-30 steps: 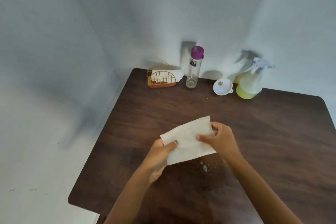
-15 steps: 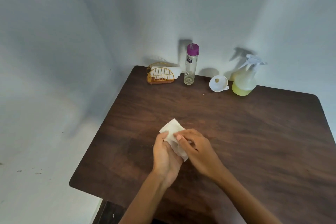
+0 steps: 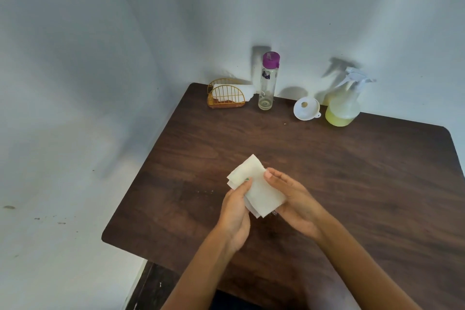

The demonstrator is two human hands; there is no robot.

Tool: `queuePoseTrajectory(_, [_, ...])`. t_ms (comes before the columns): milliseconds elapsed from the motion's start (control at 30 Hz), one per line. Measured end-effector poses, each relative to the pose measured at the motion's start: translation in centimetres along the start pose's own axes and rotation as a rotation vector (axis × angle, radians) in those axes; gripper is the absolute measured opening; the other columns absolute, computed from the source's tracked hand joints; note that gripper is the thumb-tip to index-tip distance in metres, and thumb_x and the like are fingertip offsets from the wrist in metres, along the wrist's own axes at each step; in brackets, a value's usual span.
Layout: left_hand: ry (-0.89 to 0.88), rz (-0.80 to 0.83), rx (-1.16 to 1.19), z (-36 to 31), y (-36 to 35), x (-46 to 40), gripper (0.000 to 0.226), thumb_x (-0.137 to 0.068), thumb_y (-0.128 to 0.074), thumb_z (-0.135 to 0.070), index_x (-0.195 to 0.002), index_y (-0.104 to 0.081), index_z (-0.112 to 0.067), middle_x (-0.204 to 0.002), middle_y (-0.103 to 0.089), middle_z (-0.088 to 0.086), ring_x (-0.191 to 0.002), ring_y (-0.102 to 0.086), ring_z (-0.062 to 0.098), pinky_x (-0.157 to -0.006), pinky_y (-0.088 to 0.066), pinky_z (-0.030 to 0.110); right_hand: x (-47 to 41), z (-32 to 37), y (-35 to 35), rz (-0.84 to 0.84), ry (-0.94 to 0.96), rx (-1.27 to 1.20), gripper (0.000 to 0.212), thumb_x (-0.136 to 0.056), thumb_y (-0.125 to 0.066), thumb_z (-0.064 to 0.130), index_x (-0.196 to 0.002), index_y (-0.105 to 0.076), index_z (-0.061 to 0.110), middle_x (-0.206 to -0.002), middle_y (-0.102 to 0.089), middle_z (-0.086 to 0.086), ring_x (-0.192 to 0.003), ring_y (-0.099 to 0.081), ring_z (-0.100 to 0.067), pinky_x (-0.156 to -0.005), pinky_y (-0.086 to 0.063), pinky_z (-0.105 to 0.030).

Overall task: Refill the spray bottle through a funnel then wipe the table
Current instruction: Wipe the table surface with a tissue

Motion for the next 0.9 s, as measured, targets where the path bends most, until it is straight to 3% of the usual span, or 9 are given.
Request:
queuePoseTrajectory(100, [-0.012, -0.032, -0.121, 0.2, 0.3, 0.1, 0.019, -0.100, -0.047, -0.022, -0.102, -0.066, -0.019, -0.092, -0.072, 0.002, -0.090, -0.065, 0.016, -0.091, -0.049, 0.039, 0.2, -1.5, -0.9, 0.073, -0.054, -0.039, 0.042, -0.079, -0.067, 0.019, -0.117, -0.062, 0.003, -0.110, -0.068, -0.014, -0.098, -0.066, -0.021, -0.082, -0.056, -0.032])
queuePoseTrajectory(233, [-0.001, -0.036, -0.234, 0.4, 0.9, -0.3, 0.017, -0.100, -0.046, -0.027, -0.097, -0.063, -0.025, -0.095, -0.072, 0.001, -0.090, -0.067, 0.015, -0.079, -0.054, 0.030, -0.3, -2.5, -0.3, 0.023, -0.109, 0.024, 0.040, -0.078, -0.069, 0.016, -0.114, -0.063, 0.000, -0.112, -0.068, -0.016, -0.103, -0.066, -0.026, -0.081, -0.057, -0.035])
queuePoseTrajectory(400, [-0.079, -0.077, -0.291, -0.3, 3.2, -1.4, 0.020, -0.101, -0.043, -0.029, -0.110, -0.061, -0.029, -0.108, -0.064, -0.011, -0.106, -0.057, 0.006, -0.080, -0.041, 0.021, -1.3, -2.2, 1.1, -0.104, -0.119, 0.137, 0.028, -0.081, -0.068, 0.005, -0.108, -0.063, -0.001, -0.105, -0.070, -0.016, -0.096, -0.066, -0.027, -0.069, -0.057, -0.034])
queuePoseTrajectory(500, [-0.151, -0.225, -0.338, -0.5, 7.6, -2.9, 0.028, -0.102, -0.042, -0.026, -0.126, -0.057, -0.026, -0.125, -0.054, -0.012, -0.117, -0.047, 0.006, -0.094, -0.033, 0.022, -2.6, -1.5, 3.2, -0.299, -0.048, 0.188, 0.021, -0.086, -0.060, -0.002, -0.107, -0.059, -0.002, -0.099, -0.066, -0.015, -0.084, -0.063, -0.026, -0.066, -0.053, -0.036])
queuePoseTrajectory(600, [-0.234, -0.489, -0.453, -1.2, 14.3, -3.8, 0.029, -0.101, -0.046, -0.020, -0.127, -0.057, -0.018, -0.137, -0.054, 0.002, -0.123, -0.049, 0.015, -0.102, -0.036, 0.027, -5.0, 0.0, 5.8, -0.524, 0.042, 0.204, 0.023, -0.087, -0.050, -0.012, -0.106, -0.056, -0.002, -0.094, -0.058, -0.017, -0.071, -0.057, -0.026, -0.066, -0.049, -0.039])
queuePoseTrajectory(700, [-0.260, -0.724, -0.630, -2.1, 20.2, -3.4, 0.038, -0.101, -0.044, -0.027, -0.136, -0.051, -0.012, -0.148, -0.045, 0.008, -0.135, -0.041, 0.025, -0.111, -0.031, 0.038, -8.7, 2.9, 8.0, -0.712, 0.165, 0.393, 0.021, -0.087, -0.045, -0.005, -0.096, -0.063, 0.003, -0.085, -0.060, -0.016, -0.061, -0.057, -0.025, -0.058, -0.047, -0.038])
queuePoseTrajectory(767, [-0.249, -0.800, -0.702, -2.3, 23.2, -3.3, 0.044, -0.102, -0.040, -0.032, -0.142, -0.045, -0.012, -0.154, -0.036, 0.007, -0.141, -0.034, 0.027, -0.116, -0.026, 0.043, -11.1, 4.9, 8.2, -0.799, 0.249, 0.604, 0.033, -0.089, -0.046, 0.000, -0.114, -0.064, 0.010, -0.105, -0.065, -0.014, -0.086, -0.064, -0.028, -0.077, -0.053, -0.039])
queuePoseTrajectory(833, [-0.233, -0.810, -0.729, -1.9, 25.1, -3.4, 0.049, -0.103, -0.034, -0.036, -0.146, -0.038, -0.013, -0.157, -0.030, 0.007, -0.145, -0.027, 0.027, -0.119, -0.020, 0.044, -13.5, 5.9, 7.4, -0.811, 0.294, 0.831, 0.050, -0.089, -0.041, -0.006, -0.134, -0.051, 0.013, -0.132, -0.055, -0.011, -0.119, -0.053, -0.029, -0.103, -0.043, -0.040])
queuePoseTrajectory(900, [-0.229, -0.789, -0.751, -1.5, 25.9, -3.7, 0.052, -0.104, -0.028, -0.037, -0.149, -0.031, -0.012, -0.159, -0.026, 0.007, -0.148, -0.019, 0.025, -0.122, -0.011, 0.044, -16.3, 5.6, 5.4, -0.729, 0.326, 1.050, 0.055, -0.088, -0.037, -0.009, -0.138, -0.044, 0.011, -0.145, -0.042, -0.011, -0.132, -0.040, -0.030, -0.111, -0.032, -0.040])
Point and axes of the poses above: each hand's wrist, its own x-axis away from the middle knuckle, its own y-axis out of the back of the hand, z = x × y, the point moved 10 cm from there along -x, towards the middle knuckle
